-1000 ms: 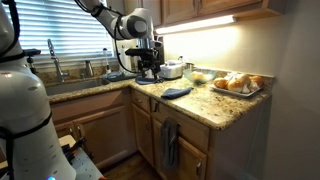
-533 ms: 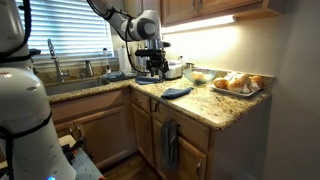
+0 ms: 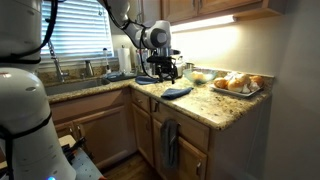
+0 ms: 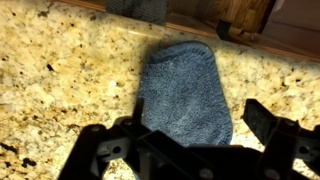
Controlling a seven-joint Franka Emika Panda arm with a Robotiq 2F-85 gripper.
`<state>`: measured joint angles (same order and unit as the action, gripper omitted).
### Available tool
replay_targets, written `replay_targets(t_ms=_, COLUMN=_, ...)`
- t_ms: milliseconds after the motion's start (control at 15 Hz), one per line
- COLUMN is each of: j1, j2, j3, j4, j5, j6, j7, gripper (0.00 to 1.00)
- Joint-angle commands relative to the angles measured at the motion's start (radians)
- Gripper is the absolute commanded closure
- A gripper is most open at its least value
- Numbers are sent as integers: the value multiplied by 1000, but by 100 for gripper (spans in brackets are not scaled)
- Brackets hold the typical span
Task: Hang the tea towel on the hook
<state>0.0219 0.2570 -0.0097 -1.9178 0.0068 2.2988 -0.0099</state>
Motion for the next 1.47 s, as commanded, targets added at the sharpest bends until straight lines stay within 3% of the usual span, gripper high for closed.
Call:
replay_targets(t_ms=0, j1=-7, j2=20, j3=5, j4=20, j5=-3, j6=-2, j7=0, gripper=0)
replay_targets(t_ms=600, j1=-18, j2=78, j3=10, j4=88, j5=10, j6=15, j7=-40, gripper=0)
replay_targets(t_ms=1400, j1=-65, j2=272, j3=25, j4=297, j5=32, j6=30, j7=-156, gripper=0)
